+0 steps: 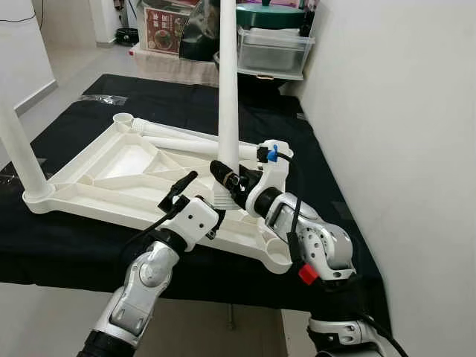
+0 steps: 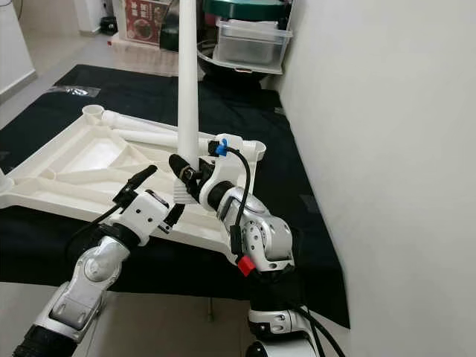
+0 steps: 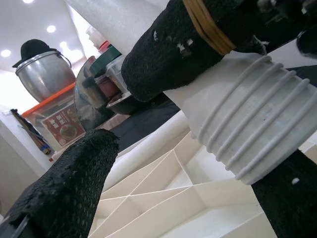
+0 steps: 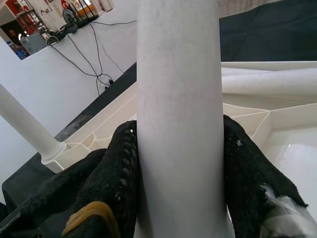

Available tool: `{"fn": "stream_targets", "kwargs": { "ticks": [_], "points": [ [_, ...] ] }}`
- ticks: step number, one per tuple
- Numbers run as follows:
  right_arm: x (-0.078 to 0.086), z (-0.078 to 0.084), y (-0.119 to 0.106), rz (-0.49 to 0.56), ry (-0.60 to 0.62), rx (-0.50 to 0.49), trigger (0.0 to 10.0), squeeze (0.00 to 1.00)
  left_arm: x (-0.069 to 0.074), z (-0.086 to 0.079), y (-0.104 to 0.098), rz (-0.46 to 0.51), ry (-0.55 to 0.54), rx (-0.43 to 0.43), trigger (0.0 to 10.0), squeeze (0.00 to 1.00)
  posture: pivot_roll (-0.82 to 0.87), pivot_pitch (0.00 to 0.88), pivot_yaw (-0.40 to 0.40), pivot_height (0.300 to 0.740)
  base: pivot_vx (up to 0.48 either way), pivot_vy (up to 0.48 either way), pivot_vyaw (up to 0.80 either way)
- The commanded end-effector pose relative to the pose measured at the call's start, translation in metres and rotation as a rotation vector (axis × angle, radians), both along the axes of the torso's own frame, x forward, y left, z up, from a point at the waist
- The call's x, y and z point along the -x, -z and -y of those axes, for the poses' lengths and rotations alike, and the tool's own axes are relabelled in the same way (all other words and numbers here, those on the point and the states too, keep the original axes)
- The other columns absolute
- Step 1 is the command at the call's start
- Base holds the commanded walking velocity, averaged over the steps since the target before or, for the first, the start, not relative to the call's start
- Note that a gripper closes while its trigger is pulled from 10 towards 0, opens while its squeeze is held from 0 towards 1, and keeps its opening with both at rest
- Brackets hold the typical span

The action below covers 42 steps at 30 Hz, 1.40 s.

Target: Building children table

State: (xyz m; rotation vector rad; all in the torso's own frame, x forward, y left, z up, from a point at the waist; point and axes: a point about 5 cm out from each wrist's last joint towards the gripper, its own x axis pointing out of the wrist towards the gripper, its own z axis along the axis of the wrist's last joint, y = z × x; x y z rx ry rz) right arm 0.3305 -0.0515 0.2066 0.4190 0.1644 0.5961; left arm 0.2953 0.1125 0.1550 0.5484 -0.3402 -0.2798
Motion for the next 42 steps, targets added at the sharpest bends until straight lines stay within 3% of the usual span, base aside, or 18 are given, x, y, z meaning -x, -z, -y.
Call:
{"fn": "stream_targets", "kwargs": {
  "ticks": [1, 4, 12, 18, 31, 39, 42],
  "points": [
    [0.008, -0.015, 0.011, -0.057, -0.029, -0.071, 0.0, 0.00, -0.005, -0.013, -0.008, 0.050, -0.066, -0.002, 10.0, 0.00, 0.05, 0.000, -0.120, 0.740, 0.000, 0.000, 0.00],
    [0.004, -0.011, 0.010, -0.052, -0.012, -0.066, 0.0, 0.00, -0.006, -0.024, -0.006, 0.045, -0.103, -0.025, 10.0, 0.00, 0.05, 0.000, -0.119, 0.740, 0.000, 0.000, 0.00],
    [0.002, -0.008, 0.009, -0.050, 0.002, -0.068, 0.0, 0.00, -0.003, -0.034, 0.000, 0.029, -0.120, -0.053, 10.0, 0.00, 0.06, 0.000, -0.120, 0.740, 0.000, 0.000, 0.00],
    [0.001, -0.006, 0.009, -0.046, 0.016, -0.069, 0.0, 0.00, 0.004, -0.054, 0.009, 0.010, -0.150, -0.114, 10.0, 0.00, 0.06, 0.000, -0.122, 0.740, 0.000, 0.000, 0.00],
    [-0.001, -0.004, 0.007, -0.038, 0.024, -0.072, 0.0, 0.00, 0.005, -0.076, 0.007, 0.022, -0.203, -0.161, 10.0, 0.00, 0.06, 0.000, -0.124, 0.740, 0.000, 0.000, 0.00],
    [-0.002, -0.003, 0.006, -0.035, 0.030, -0.072, 0.0, 0.00, 0.005, -0.068, 0.010, -0.016, -0.163, -0.138, 10.0, 0.00, 0.06, 0.000, -0.122, 0.740, 0.000, 0.000, 0.00],
    [-0.003, -0.002, 0.005, -0.029, 0.035, -0.066, 0.0, 0.00, 0.014, -0.045, 0.023, -0.175, -0.019, -0.055, 10.0, 0.00, 0.06, 0.000, -0.122, 0.740, 0.000, 0.000, 0.00]
  ]
}}
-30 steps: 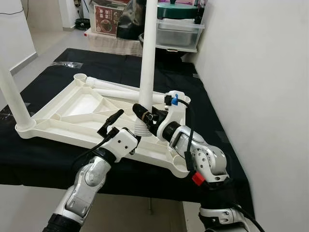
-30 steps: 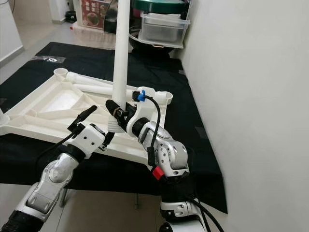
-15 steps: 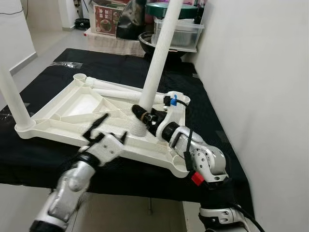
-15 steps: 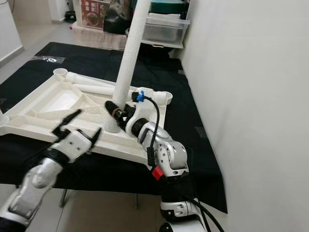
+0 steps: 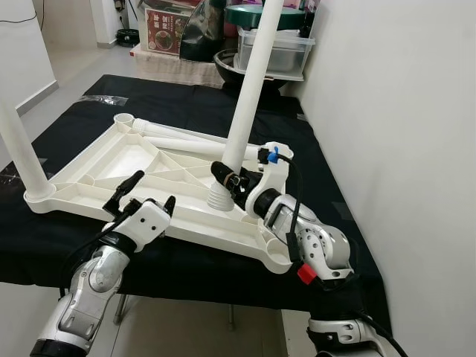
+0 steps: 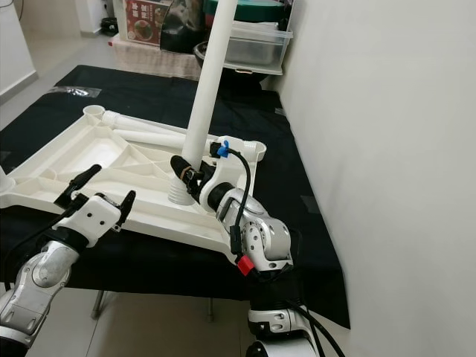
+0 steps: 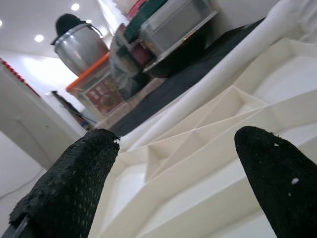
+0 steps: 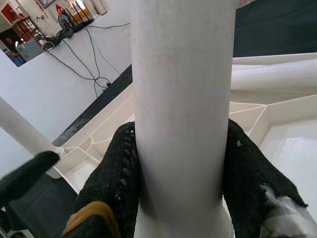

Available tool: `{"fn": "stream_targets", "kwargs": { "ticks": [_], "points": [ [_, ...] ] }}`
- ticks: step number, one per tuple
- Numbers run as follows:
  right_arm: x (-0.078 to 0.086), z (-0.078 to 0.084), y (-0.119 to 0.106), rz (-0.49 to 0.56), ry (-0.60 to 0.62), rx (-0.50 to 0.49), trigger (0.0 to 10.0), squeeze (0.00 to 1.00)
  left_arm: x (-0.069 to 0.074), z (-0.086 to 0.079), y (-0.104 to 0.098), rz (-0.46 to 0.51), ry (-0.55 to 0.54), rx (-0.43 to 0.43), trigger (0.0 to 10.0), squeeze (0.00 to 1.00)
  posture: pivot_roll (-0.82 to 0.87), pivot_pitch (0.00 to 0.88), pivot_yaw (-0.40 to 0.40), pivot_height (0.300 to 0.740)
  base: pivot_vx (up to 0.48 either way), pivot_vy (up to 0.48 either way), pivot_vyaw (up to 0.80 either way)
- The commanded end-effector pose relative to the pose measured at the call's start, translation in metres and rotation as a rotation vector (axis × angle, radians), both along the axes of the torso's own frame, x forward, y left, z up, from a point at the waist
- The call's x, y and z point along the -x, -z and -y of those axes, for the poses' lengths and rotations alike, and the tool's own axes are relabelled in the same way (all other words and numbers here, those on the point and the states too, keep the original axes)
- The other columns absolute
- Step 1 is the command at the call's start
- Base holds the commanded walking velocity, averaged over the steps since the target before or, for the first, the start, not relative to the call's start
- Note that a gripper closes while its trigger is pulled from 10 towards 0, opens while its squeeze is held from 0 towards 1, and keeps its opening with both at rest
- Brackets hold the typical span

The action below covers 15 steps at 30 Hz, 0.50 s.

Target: Building children table

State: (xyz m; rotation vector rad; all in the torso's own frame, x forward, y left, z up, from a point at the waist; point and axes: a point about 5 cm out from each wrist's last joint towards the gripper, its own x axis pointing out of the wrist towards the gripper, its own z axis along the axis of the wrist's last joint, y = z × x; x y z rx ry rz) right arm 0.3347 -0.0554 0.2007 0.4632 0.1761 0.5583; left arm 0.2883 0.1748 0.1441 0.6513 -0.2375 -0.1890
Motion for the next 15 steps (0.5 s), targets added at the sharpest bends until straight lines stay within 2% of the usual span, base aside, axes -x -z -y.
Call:
{"fn": "stream_targets", "kwargs": {
  "ticks": [1, 3, 6, 8, 9, 12, 13, 15],
  "points": [
    [0.001, -0.006, -0.001, 0.003, 0.000, -0.032, 0.0, 0.00, 0.007, 0.017, 0.013, -0.121, 0.100, 0.050, 10.0, 0.00, 0.06, 0.000, -0.122, 0.740, 0.000, 0.000, 0.00],
    [0.000, -0.005, -0.002, 0.007, 0.004, -0.030, 0.0, 0.00, 0.015, 0.031, 0.019, -0.222, 0.211, 0.079, 10.0, 0.00, 0.06, 0.000, -0.122, 0.740, 0.000, 0.000, 0.00],
    [-0.001, -0.005, -0.003, 0.011, 0.006, -0.031, 0.0, 0.00, 0.016, 0.034, 0.020, -0.251, 0.237, 0.101, 10.0, 0.00, 0.06, 0.000, -0.124, 0.740, 0.000, 0.000, 0.00],
    [-0.003, -0.006, -0.005, 0.017, 0.006, -0.037, 0.0, 0.00, 0.016, 0.036, 0.019, -0.274, 0.247, 0.161, 10.0, 0.00, 0.06, 0.000, -0.125, 0.740, 0.000, 0.000, 0.00],
    [-0.003, -0.006, -0.006, 0.021, 0.005, -0.039, 0.0, 0.00, 0.014, 0.035, 0.017, -0.275, 0.242, 0.191, 10.0, 0.18, 0.06, 0.000, -0.125, 0.740, 0.000, 0.000, 0.00],
    [-0.003, -0.006, -0.007, 0.023, 0.004, -0.042, 0.0, 0.00, 0.012, 0.034, 0.016, -0.271, 0.238, 0.225, 10.0, 0.18, 0.06, 0.000, -0.125, 0.740, 0.000, 0.000, 0.00],
    [-0.003, -0.007, -0.008, 0.033, 0.000, -0.040, 0.0, 0.00, 0.011, 0.034, 0.013, -0.270, 0.243, 0.263, 10.0, 1.00, 0.06, 0.000, -0.125, 0.740, 0.000, 0.000, 0.00],
    [-0.001, -0.008, -0.009, 0.052, -0.007, -0.034, 0.0, 0.00, 0.008, 0.035, 0.007, -0.266, 0.247, 0.346, 10.0, 1.00, 0.06, 0.000, -0.123, 0.740, 0.000, 0.000, 0.00]
  ]
}}
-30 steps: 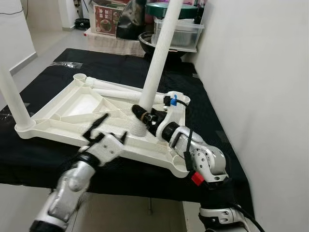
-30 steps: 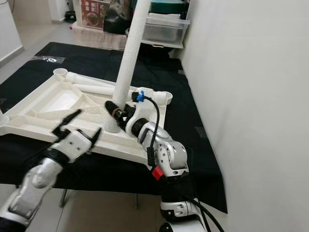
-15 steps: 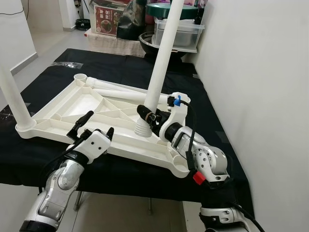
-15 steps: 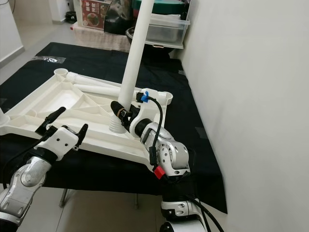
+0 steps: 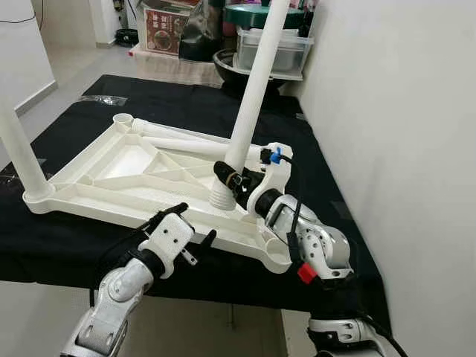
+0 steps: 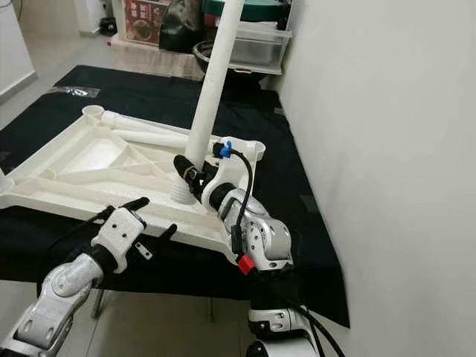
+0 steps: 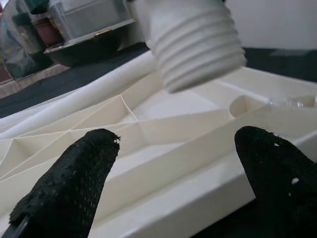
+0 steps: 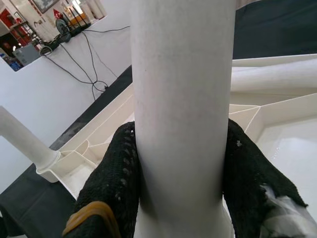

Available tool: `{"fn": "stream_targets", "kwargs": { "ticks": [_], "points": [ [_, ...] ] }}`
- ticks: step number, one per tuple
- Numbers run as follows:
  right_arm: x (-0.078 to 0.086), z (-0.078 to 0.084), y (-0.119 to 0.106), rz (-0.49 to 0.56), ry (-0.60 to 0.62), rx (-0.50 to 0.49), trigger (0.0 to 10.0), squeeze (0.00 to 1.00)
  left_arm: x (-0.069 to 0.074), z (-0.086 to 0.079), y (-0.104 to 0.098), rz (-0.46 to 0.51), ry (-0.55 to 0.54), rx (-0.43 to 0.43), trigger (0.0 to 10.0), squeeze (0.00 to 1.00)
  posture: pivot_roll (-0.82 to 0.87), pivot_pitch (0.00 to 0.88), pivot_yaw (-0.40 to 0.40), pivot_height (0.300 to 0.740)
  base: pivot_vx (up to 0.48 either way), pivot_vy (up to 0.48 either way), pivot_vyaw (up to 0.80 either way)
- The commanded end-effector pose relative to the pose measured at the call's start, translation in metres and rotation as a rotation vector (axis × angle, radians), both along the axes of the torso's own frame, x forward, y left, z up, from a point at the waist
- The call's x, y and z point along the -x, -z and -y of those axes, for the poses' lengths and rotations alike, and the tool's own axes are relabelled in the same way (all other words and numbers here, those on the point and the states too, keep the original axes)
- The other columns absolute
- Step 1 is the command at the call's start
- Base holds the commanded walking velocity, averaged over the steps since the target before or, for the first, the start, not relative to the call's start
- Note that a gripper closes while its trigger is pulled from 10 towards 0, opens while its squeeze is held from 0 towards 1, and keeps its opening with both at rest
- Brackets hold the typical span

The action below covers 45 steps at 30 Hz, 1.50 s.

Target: Building children table

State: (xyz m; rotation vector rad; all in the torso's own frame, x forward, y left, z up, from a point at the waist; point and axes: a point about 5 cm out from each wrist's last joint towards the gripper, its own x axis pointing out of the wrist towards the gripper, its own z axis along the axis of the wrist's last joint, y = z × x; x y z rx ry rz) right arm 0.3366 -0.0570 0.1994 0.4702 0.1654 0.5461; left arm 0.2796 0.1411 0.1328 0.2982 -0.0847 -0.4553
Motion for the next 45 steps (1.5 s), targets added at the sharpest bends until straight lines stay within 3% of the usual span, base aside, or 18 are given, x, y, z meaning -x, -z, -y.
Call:
{"fn": "stream_targets", "kwargs": {
  "ticks": [1, 3, 4, 16, 28, 45],
  "points": [
    [0.002, -0.010, -0.011, 0.054, -0.025, -0.022, 0.0, 0.00, -0.002, 0.002, -0.007, -0.009, 0.003, 0.071, 10.0, 1.00, 0.06, 0.000, -0.123, 0.740, 0.000, 0.000, 0.00],
    [0.003, -0.010, -0.011, 0.061, -0.028, -0.016, 0.0, 0.00, -0.002, 0.003, -0.010, -0.017, 0.016, 0.092, 10.0, 0.96, 0.06, 0.000, -0.124, 0.740, 0.000, 0.000, 0.00],
    [0.003, -0.011, -0.010, 0.062, -0.030, -0.016, 0.0, 0.00, -0.002, 0.005, -0.011, -0.022, 0.025, 0.110, 10.0, 0.00, 0.06, 0.000, -0.123, 0.740, 0.000, 0.000, 0.00],
    [0.010, -0.021, -0.011, 0.090, -0.074, -0.021, 0.0, 0.00, 0.002, 0.021, -0.007, -0.105, 0.123, 0.209, 10.0, 0.00, 0.06, 0.000, -0.122, 0.740, 0.000, 0.000, 0.00],
    [0.020, -0.023, -0.007, 0.120, -0.117, -0.015, 0.0, 0.00, -0.005, 0.012, -0.014, -0.072, 0.067, 0.218, 10.0, 0.00, 0.06, 0.000, -0.120, 0.740, 0.000, 0.000, 0.00],
    [0.028, -0.025, -0.003, 0.171, -0.138, 0.028, 0.0, 0.00, -0.007, 0.014, -0.016, -0.066, 0.072, 0.223, 10.0, 0.00, 0.06, 0.000, -0.118, 0.740, 0.000, 0.000, 0.00]
  ]
}}
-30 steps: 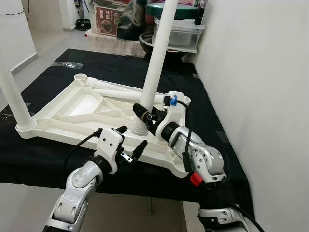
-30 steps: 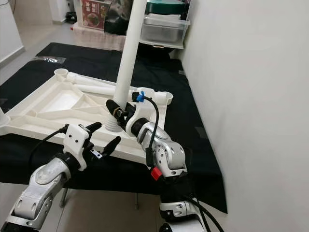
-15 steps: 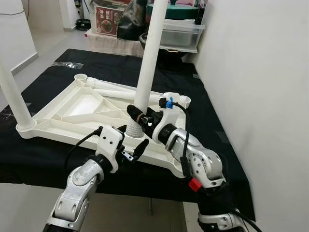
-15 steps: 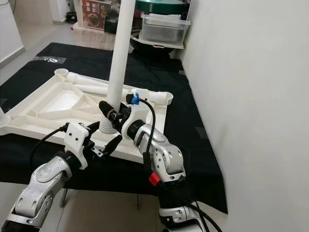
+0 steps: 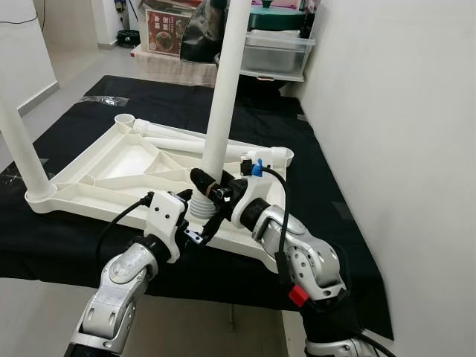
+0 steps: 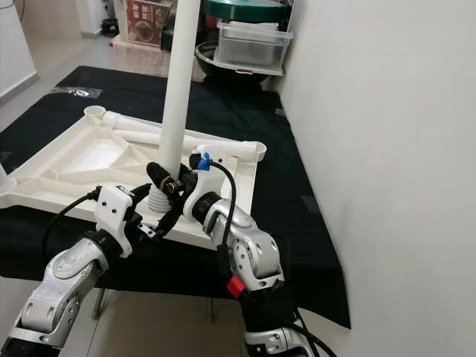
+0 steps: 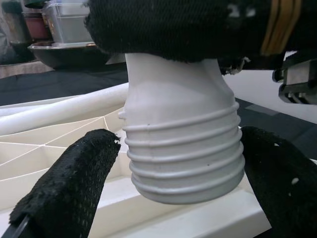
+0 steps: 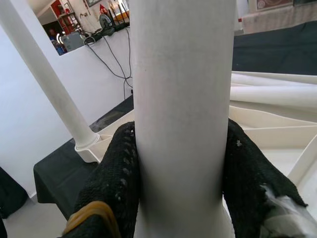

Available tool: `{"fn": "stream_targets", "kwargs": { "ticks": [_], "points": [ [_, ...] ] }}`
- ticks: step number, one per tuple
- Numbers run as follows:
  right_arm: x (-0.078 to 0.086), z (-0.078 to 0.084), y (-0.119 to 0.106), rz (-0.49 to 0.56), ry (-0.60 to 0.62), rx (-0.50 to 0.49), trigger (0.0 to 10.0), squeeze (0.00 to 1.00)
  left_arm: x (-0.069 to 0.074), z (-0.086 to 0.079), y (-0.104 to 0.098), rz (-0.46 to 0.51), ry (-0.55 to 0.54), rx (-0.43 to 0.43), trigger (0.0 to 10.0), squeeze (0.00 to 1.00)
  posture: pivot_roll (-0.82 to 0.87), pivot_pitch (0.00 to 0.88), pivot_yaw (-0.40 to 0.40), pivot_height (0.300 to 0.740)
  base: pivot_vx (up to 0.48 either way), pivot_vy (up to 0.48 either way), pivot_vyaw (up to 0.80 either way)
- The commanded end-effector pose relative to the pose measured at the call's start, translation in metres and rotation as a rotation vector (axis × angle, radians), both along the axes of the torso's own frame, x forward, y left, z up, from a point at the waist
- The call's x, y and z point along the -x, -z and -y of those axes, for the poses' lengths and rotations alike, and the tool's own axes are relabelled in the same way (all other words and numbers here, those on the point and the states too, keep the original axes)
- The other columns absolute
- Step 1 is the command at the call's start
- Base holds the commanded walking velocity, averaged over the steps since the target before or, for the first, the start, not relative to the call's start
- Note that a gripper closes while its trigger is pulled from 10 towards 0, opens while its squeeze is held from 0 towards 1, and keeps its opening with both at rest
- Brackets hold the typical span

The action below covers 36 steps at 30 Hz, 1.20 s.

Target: Building children table

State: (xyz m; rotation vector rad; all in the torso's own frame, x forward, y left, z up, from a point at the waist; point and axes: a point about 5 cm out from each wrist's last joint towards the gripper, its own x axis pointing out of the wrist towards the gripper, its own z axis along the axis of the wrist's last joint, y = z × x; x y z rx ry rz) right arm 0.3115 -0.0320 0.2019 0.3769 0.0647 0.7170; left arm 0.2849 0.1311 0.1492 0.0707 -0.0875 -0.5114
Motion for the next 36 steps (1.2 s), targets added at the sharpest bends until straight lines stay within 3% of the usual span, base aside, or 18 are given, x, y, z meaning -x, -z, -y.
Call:
{"fn": "stream_targets", "kwargs": {
  "ticks": [1, 4, 5, 7, 8, 14, 15, 16, 17, 18, 19, 33, 34, 36],
  "points": [
    [0.0030, 0.0004, 0.0001, 0.019, 0.006, -0.013, 0.0, 0.00, -0.0020, 0.0040, 0.0001, -0.008, 0.009, 0.006, 10.0, 0.00, 0.06, 0.000, -0.118, 0.740, 0.000, 0.000, 0.00],
    [0.0031, 0.0004, 0.0001, 0.022, 0.008, -0.011, 0.0, 0.00, -0.0022, 0.0035, -0.0001, -0.004, 0.004, 0.002, 9.5, 0.00, 0.06, 0.000, -0.119, 0.740, 0.000, 0.000, 0.00],
    [0.0032, 0.0002, 0.0000, 0.024, 0.005, -0.011, 0.0, 0.00, -0.0024, 0.0036, 0.0000, -0.004, 0.005, -0.001, 8.2, 0.00, 0.06, 0.000, -0.119, 0.740, 0.000, 0.000, 0.00],
    [0.0033, 0.0000, 0.0001, 0.026, 0.003, -0.011, 0.0, 0.00, -0.0025, 0.0036, 0.0002, -0.005, 0.006, -0.002, 8.2, 0.00, 0.06, 0.000, -0.120, 0.740, 0.000, 0.000, 0.00],
    [0.0040, -0.0008, 0.0000, 0.028, -0.002, -0.012, 0.0, 0.00, -0.0026, 0.0037, 0.0004, -0.007, 0.007, -0.004, 10.0, 0.00, 0.06, 0.000, -0.118, 0.740, 0.000, 0.000, 0.00],
    [0.0061, -0.0031, 0.0003, 0.039, -0.014, -0.005, 0.0, 0.00, -0.0030, 0.0044, 0.0011, -0.010, 0.008, -0.007, 10.0, 0.00, 0.05, 0.000, -0.117, 0.740, 0.000, 0.000, 0.00],
    [0.0068, -0.0035, 0.0002, 0.039, -0.016, -0.006, 0.0, 0.00, -0.0031, 0.0043, 0.0011, -0.008, 0.006, -0.007, 8.8, 0.00, 0.06, 0.000, -0.117, 0.740, 0.000, 0.000, 0.00],
    [0.0068, -0.0035, 0.0002, 0.039, -0.016, -0.006, 0.0, 0.00, -0.0031, 0.0043, 0.0011, -0.008, 0.006, -0.007, 8.8, 0.00, 0.06, 0.000, -0.117, 0.740, 0.000, 0.000, 0.00],
    [0.0079, -0.0044, 0.0004, 0.041, -0.019, -0.006, 0.0, 0.00, -0.0033, 0.0040, 0.0012, -0.005, 0.004, -0.009, 1.4, 0.00, 0.05, 0.000, -0.118, 0.740, 0.000, 0.000, 0.00],
    [0.0083, -0.0048, 0.0005, 0.042, -0.021, -0.004, 0.0, 0.00, -0.0035, 0.0038, 0.0013, -0.003, 0.003, -0.010, 1.4, 0.00, 0.05, 0.000, -0.118, 0.740, 0.000, 0.000, 0.00],
    [0.0087, -0.0049, 0.0009, 0.042, -0.023, -0.003, 0.0, 0.00, -0.0033, 0.0040, 0.0014, -0.001, 0.005, -0.013, 0.0, 0.00, 0.06, 0.000, -0.118, 0.740, 0.000, 0.000, 0.00],
    [0.0086, -0.0047, 0.0021, 0.043, -0.014, 0.004, 0.0, 0.00, -0.0007, 0.0018, 0.0058, 0.015, -0.009, -0.066, 0.0, 0.00, 0.06, 0.000, -0.116, 0.740, 0.000, 0.000, 0.00],
    [0.0077, -0.0041, 0.0023, 0.042, -0.008, 0.015, 10.0, 0.00, -0.0005, 0.0006, 0.0070, 0.016, -0.015, -0.085, 10.0, 0.00, 0.06, 0.000, -0.118, 0.740, 0.000, 0.000, 0.00],
    [0.0072, -0.0038, 0.0026, 0.041, -0.004, 0.019, 10.0, 0.00, -0.0004, 0.0003, 0.0076, 0.016, -0.015, -0.092, 10.0, 0.00, 0.06, 0.000, -0.118, 0.740, 0.000, 0.000, 0.00]
  ]
}}
